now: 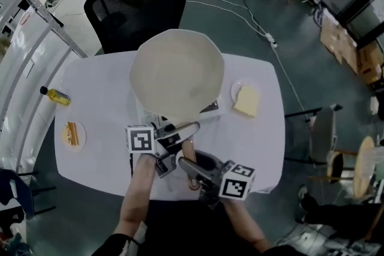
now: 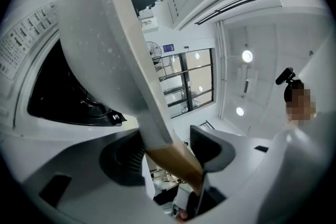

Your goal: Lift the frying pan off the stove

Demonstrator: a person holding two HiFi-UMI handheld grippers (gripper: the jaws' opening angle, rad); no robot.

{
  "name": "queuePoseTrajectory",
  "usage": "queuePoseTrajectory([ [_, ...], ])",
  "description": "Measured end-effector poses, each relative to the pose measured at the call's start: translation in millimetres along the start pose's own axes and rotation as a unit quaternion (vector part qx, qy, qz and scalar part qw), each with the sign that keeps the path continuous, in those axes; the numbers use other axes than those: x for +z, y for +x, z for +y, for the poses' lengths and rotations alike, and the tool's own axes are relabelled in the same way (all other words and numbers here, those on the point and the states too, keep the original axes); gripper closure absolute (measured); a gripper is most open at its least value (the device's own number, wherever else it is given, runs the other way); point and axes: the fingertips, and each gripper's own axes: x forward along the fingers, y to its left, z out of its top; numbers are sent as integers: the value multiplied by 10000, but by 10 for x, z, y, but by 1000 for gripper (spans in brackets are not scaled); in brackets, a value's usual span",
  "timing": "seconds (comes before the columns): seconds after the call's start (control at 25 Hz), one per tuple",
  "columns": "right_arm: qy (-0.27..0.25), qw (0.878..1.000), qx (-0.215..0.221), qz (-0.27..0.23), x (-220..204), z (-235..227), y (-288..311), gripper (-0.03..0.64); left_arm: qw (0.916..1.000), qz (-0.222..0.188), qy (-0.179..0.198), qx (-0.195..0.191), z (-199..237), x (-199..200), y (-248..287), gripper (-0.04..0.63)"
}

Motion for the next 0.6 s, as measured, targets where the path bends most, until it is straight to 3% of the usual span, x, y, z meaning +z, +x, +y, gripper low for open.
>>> queuePoseTrajectory([
  [0.2,-169,9996,184,113,39,211,0,445,9996,-70,198,171,-197,52,-80,345],
  [0.36,-119,9992,325,174,-63,339,7,442,9980,-59,248,584,-199,-23,-253,344],
  [0.6,-119,9980,463,402,-242,488,34,439,9973,-312,260,617,-279,-114,-466,342],
])
